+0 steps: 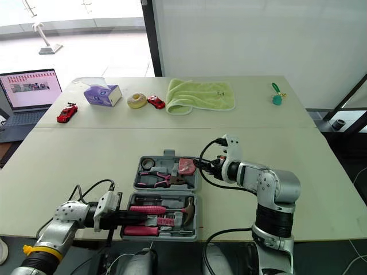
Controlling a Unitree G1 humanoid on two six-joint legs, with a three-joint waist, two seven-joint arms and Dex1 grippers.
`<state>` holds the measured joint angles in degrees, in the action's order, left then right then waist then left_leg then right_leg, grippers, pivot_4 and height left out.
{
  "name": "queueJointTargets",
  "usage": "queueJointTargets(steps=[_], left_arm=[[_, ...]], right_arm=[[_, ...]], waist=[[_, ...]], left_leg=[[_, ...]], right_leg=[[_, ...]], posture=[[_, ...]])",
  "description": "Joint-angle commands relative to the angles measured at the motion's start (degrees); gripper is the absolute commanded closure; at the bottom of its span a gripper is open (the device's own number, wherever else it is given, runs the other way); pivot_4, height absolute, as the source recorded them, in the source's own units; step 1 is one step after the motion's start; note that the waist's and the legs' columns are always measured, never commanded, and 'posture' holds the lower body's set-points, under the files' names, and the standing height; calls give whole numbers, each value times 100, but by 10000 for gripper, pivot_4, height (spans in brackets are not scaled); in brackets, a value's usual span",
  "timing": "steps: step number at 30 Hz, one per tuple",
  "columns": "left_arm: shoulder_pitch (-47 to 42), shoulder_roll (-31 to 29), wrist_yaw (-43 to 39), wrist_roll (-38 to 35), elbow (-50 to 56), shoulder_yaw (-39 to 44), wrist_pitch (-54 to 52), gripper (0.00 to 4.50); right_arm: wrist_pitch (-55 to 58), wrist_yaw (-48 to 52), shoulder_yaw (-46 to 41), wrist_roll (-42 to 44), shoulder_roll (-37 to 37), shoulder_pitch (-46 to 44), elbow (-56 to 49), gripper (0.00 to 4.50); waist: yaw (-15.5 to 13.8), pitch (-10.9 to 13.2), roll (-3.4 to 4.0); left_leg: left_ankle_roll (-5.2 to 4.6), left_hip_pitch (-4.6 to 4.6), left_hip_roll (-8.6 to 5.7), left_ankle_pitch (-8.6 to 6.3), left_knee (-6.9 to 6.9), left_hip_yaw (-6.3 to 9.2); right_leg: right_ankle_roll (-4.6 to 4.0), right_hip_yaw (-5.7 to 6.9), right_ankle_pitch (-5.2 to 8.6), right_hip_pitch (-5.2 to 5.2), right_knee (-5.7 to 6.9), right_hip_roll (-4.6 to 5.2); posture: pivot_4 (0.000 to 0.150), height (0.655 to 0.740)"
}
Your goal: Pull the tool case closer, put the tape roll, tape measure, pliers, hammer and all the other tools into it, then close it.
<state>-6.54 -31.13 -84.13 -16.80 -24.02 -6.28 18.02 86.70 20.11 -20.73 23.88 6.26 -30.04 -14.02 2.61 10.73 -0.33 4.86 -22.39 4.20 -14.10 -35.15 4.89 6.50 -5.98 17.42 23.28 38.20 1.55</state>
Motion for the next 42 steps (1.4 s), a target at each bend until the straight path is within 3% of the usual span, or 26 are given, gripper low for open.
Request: queueJointTargets(steps=[1, 14, 25, 32, 42], left_arm=[[96, 2, 60, 330, -452, -204, 93, 45000], [138, -39, 102, 264, -365, -236, 59, 45000], [207, -90, 102, 262, -253, -252, 40, 45000], [271, -164, 98, 253, -145, -256, -4, 45000], [250, -309, 127, 158, 102, -167, -154, 45000]], right_arm=[[-243, -144, -35, 8, -54, -149, 485, 440], [-1509, 269, 760, 135, -211, -489, 2426, 440], [-1501, 692, 63, 922, -426, -1165, 3643, 440], [-1024, 1492, 32, 1712, 45, -1026, 3056, 440], [-660, 1550, 112, 2151, 233, -773, 2532, 440]], waist=[[8, -23, 31], [144, -53, 80], [165, -56, 84], [166, -55, 85], [175, -55, 84]], left_leg=[[0, 1, 0, 0, 1, 0], [0, 6, 0, 0, 2, 0], [-1, 11, 0, 0, 7, 0], [-1, 10, 0, -1, 8, 0], [-4, 10, 0, -2, 8, 0]], right_leg=[[0, 0, 0, -2, 0, 0], [2, 0, 1, -8, 0, 0], [2, -2, 1, -9, 1, -3], [2, -2, 1, -9, 0, -3], [3, -3, 2, -7, -1, -4]], posture=[[1500, 7400], [1500, 7400], [1500, 7400], [1500, 7400], [1500, 7400]])
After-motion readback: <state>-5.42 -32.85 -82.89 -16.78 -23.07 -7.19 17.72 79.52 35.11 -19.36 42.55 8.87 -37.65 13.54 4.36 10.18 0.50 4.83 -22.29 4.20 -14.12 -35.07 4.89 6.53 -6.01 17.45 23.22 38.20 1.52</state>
